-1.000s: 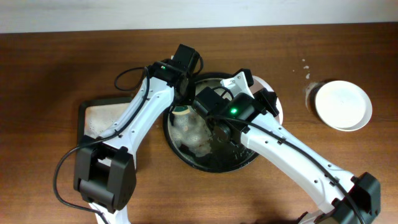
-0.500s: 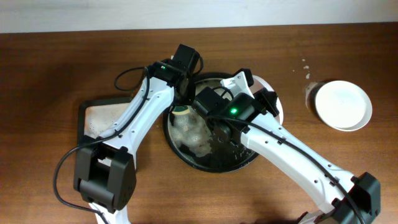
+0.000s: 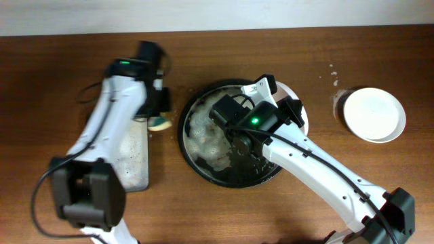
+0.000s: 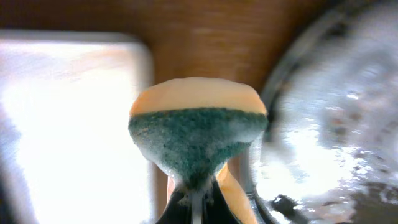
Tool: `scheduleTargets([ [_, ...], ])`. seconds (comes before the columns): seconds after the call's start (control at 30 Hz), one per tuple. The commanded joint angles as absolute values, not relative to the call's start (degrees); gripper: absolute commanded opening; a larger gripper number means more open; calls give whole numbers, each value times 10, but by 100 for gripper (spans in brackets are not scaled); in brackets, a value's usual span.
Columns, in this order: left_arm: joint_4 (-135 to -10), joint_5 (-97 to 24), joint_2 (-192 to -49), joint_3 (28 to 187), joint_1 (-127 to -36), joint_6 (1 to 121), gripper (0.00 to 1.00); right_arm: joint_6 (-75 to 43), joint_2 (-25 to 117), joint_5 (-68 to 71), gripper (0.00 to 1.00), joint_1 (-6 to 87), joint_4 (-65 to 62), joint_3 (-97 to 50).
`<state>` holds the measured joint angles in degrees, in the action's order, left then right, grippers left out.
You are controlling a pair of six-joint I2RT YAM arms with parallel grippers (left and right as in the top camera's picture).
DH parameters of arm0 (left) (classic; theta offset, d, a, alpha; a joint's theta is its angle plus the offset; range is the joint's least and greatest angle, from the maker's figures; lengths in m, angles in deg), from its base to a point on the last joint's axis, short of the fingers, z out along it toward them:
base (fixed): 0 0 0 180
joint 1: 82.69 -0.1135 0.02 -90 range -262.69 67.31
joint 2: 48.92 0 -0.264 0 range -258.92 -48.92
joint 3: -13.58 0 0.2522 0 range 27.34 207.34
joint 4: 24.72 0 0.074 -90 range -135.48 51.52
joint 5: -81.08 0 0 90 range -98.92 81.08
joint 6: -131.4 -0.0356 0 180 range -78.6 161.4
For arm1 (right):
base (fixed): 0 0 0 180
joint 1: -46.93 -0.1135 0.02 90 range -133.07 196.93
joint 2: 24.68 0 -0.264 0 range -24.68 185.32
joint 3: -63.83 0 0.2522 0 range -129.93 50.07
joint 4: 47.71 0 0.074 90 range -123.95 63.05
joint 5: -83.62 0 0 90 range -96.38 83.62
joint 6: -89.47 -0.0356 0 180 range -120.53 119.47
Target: Clean dirty plates on tray and stack at the side
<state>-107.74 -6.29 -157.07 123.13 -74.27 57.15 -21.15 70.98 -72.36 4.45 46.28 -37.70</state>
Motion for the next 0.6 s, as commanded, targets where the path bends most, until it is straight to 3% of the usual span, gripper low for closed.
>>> scheduleTargets([
  [0.0, -1103, -42, -1535, 1217, -851, 530, 0, -221, 695, -736, 4, 42, 460, -391],
  [0.2, -969, -11, -1535, 1047, -894, 466, 0, -222, 695, -726, 4, 43, 458, -391],
  [0.57, -960, -8, -1535, 1041, -894, 466, 1, -250, 695, -700, 4, 43, 454, -391],
])
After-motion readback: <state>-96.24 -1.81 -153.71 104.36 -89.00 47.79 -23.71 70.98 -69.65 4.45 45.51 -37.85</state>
